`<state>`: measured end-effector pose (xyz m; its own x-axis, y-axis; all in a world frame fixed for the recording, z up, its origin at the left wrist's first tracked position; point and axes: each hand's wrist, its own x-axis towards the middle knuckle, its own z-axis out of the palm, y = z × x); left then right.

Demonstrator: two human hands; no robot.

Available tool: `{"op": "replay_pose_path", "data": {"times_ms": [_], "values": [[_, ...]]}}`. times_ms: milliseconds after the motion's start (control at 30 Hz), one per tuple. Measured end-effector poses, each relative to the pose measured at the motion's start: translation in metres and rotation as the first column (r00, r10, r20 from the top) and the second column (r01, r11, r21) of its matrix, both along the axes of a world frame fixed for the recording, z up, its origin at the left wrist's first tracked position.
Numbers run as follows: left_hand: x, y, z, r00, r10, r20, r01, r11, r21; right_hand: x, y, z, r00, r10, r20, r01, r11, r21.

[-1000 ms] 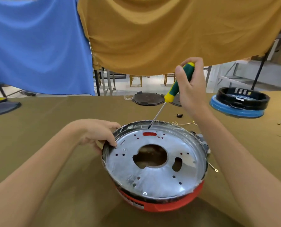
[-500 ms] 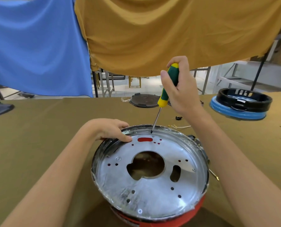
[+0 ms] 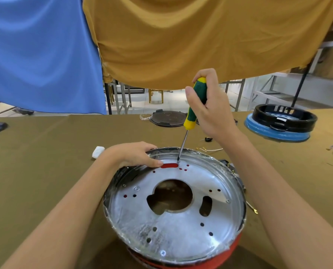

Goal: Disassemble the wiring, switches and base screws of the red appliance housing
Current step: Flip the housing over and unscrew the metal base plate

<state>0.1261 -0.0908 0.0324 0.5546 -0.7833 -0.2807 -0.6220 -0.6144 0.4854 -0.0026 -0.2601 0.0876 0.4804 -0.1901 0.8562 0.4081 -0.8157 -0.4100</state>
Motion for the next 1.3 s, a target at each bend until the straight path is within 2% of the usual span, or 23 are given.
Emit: {"op": "replay_pose_path", "data": {"times_ms": [233,433,600,800,867,1000,1100,1167,1300], "values": [[-0.004,0.002,0.001,0.999,0.004,-0.048,-0.006,0.999,-0.036,-0.003,0.002,0.006,0.998,0.008,-0.062,-0.012,0.998,-0.066],[-0.005,0.003,0.000,0.998,-0.011,-0.060,0.007,0.998,-0.056,-0.005,0.000,0.005,0.997,-0.009,-0.077,0.008,1.000,-0.012],[-0.003,0.004,-0.001,0.997,-0.017,-0.073,0.012,0.998,-0.065,-0.003,0.008,0.004,0.999,-0.016,-0.047,0.013,0.999,-0.051],[-0.001,0.004,-0.003,0.996,-0.014,-0.088,0.007,0.996,-0.084,-0.005,0.023,0.013,0.987,0.003,-0.160,-0.022,0.993,-0.117],[-0.002,0.004,-0.003,0.996,-0.016,-0.089,0.008,0.996,-0.092,-0.004,0.030,0.016,0.981,-0.049,-0.189,0.020,0.988,-0.153],[-0.005,0.005,-0.003,0.999,-0.038,-0.039,0.033,0.993,-0.112,-0.006,0.035,0.019,0.950,-0.266,-0.163,0.228,0.949,-0.219],[-0.006,0.004,-0.003,0.998,-0.062,-0.008,0.061,0.993,-0.102,-0.008,0.039,0.019,0.929,-0.337,-0.155,0.300,0.928,-0.219],[-0.007,0.003,-0.004,0.998,-0.065,0.010,0.066,0.993,-0.097,-0.010,0.039,0.023,0.930,-0.310,-0.196,0.274,0.942,-0.192],[-0.004,0.002,-0.006,0.996,-0.069,0.062,0.076,0.991,-0.114,-0.017,0.035,0.034,0.924,-0.088,-0.372,0.062,0.995,-0.081]]}}
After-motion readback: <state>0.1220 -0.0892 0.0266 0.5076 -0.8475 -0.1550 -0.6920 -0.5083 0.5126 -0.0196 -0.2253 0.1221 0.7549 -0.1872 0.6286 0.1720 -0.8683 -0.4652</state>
